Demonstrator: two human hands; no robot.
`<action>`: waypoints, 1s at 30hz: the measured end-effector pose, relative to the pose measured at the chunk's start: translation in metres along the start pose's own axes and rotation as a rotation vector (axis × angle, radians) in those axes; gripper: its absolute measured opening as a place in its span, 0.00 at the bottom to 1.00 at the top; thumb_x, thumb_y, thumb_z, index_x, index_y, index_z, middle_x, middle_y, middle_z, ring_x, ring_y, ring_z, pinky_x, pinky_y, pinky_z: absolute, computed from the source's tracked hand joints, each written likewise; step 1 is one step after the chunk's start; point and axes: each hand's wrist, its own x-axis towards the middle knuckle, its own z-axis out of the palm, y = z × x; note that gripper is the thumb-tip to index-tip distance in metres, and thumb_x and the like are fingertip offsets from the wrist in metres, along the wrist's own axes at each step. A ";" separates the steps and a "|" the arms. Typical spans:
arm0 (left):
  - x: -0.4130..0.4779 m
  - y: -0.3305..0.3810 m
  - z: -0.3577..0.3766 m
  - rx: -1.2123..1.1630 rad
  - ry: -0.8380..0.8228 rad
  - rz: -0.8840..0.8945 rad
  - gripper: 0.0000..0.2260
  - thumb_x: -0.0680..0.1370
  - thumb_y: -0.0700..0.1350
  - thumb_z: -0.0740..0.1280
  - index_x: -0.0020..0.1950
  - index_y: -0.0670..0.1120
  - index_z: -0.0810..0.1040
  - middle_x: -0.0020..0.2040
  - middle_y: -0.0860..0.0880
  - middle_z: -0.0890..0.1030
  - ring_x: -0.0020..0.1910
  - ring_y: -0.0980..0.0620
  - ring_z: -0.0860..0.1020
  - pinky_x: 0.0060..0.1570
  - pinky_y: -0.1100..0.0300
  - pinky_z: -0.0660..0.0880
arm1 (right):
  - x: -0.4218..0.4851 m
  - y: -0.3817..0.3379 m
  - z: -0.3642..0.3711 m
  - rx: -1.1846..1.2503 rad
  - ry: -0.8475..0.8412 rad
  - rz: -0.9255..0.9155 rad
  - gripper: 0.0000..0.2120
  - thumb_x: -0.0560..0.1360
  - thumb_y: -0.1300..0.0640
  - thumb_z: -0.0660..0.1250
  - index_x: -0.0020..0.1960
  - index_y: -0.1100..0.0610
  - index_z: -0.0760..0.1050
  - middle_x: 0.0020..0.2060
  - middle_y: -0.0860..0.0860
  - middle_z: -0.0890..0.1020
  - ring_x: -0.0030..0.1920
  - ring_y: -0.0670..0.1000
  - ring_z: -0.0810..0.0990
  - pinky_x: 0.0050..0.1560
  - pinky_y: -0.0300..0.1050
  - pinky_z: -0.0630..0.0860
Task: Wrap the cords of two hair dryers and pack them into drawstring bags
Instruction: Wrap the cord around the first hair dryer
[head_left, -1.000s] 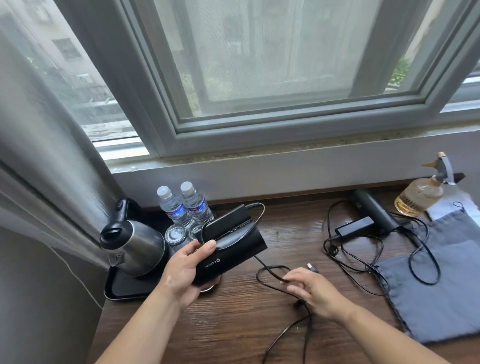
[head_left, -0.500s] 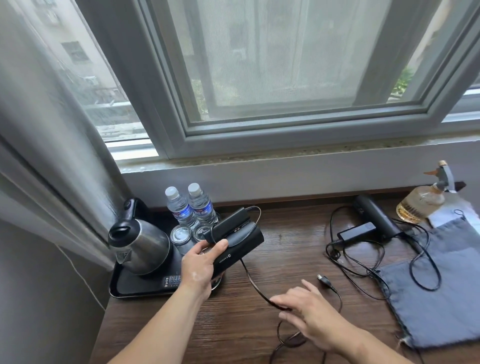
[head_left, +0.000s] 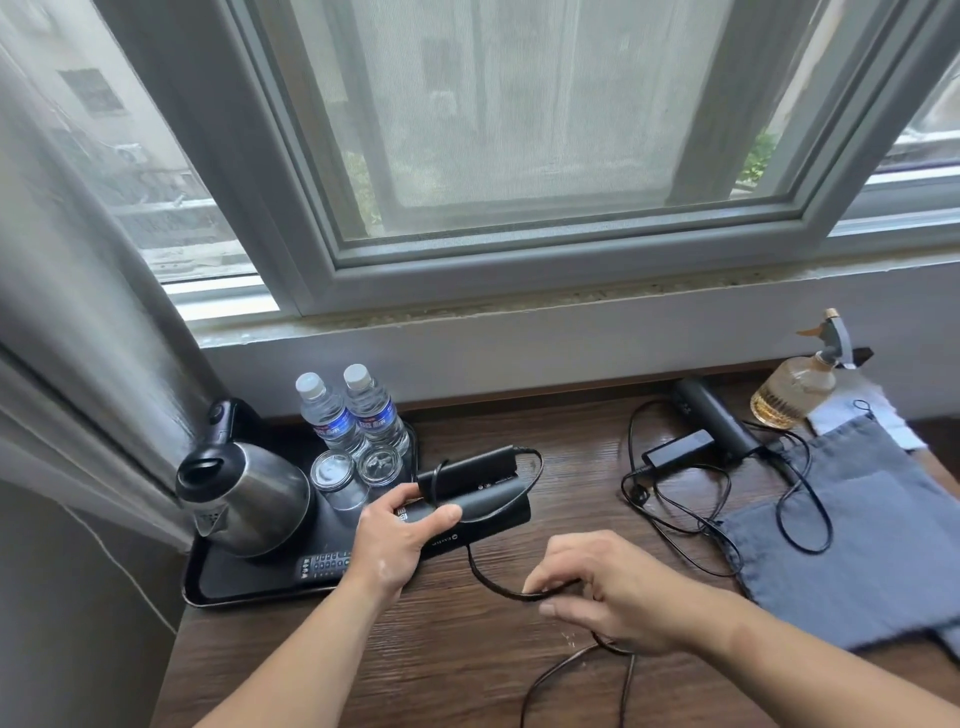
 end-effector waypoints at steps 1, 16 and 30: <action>-0.002 0.000 0.001 0.031 -0.029 0.026 0.19 0.61 0.51 0.85 0.49 0.53 0.86 0.47 0.51 0.88 0.49 0.49 0.86 0.54 0.52 0.82 | 0.001 -0.003 -0.005 -0.014 -0.004 -0.017 0.09 0.78 0.46 0.68 0.56 0.47 0.81 0.45 0.41 0.78 0.46 0.35 0.74 0.49 0.28 0.68; -0.031 0.002 0.008 0.353 -0.398 0.210 0.17 0.68 0.47 0.82 0.54 0.51 0.85 0.51 0.55 0.86 0.53 0.62 0.82 0.54 0.71 0.72 | 0.050 -0.020 -0.063 -0.116 0.010 0.004 0.05 0.76 0.49 0.72 0.51 0.47 0.85 0.44 0.42 0.80 0.44 0.36 0.75 0.44 0.26 0.66; -0.038 0.015 0.009 0.321 -0.526 0.242 0.20 0.63 0.60 0.81 0.52 0.59 0.85 0.50 0.51 0.84 0.51 0.59 0.82 0.57 0.59 0.75 | 0.059 0.000 -0.053 0.008 0.081 0.108 0.06 0.74 0.48 0.74 0.50 0.46 0.85 0.44 0.45 0.82 0.46 0.45 0.78 0.47 0.40 0.75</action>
